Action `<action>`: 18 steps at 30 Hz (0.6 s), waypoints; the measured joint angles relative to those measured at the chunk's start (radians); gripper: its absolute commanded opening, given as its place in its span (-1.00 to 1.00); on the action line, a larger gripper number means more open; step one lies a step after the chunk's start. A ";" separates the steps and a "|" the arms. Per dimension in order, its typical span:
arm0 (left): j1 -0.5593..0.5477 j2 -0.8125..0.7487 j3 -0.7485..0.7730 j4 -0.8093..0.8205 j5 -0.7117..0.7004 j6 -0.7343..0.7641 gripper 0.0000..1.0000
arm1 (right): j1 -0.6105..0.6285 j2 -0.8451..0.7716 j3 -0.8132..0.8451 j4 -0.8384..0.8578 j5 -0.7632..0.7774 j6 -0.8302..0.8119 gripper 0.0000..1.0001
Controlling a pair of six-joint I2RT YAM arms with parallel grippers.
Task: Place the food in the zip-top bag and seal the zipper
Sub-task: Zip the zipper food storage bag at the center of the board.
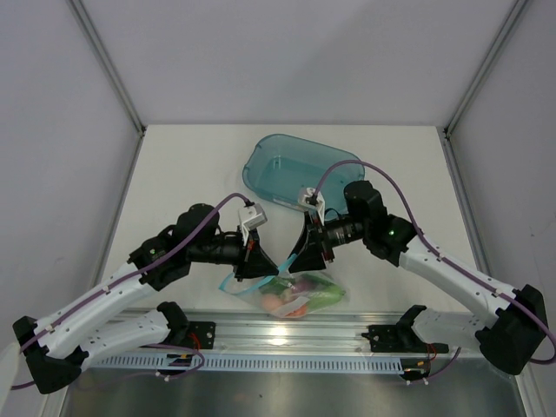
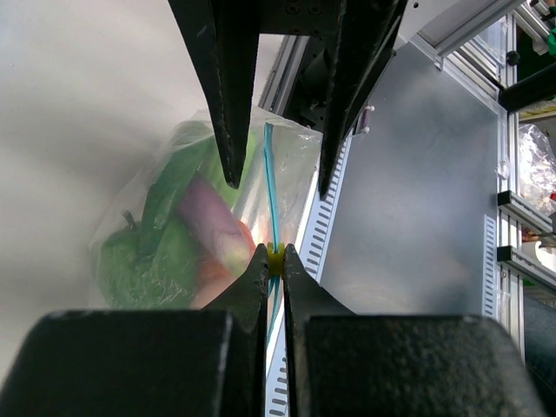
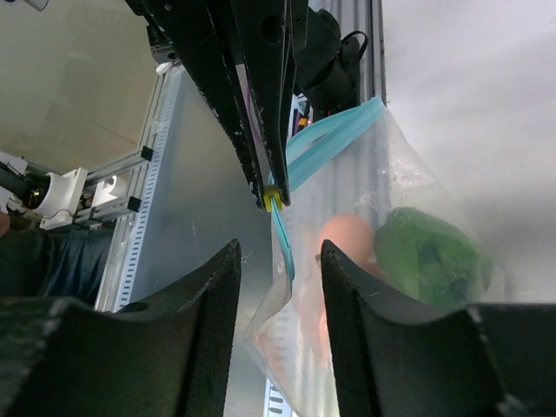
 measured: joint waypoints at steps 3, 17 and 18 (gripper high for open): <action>0.000 0.000 0.000 0.006 0.000 -0.003 -0.99 | 0.012 0.018 0.000 0.014 0.002 0.006 -0.26; 0.005 -0.001 0.000 0.002 -0.001 -0.006 -0.99 | 0.050 0.056 0.016 0.046 0.052 0.032 -1.00; 0.006 -0.002 0.000 0.002 -0.003 -0.006 -0.99 | 0.051 0.056 0.019 0.038 0.062 0.028 -1.00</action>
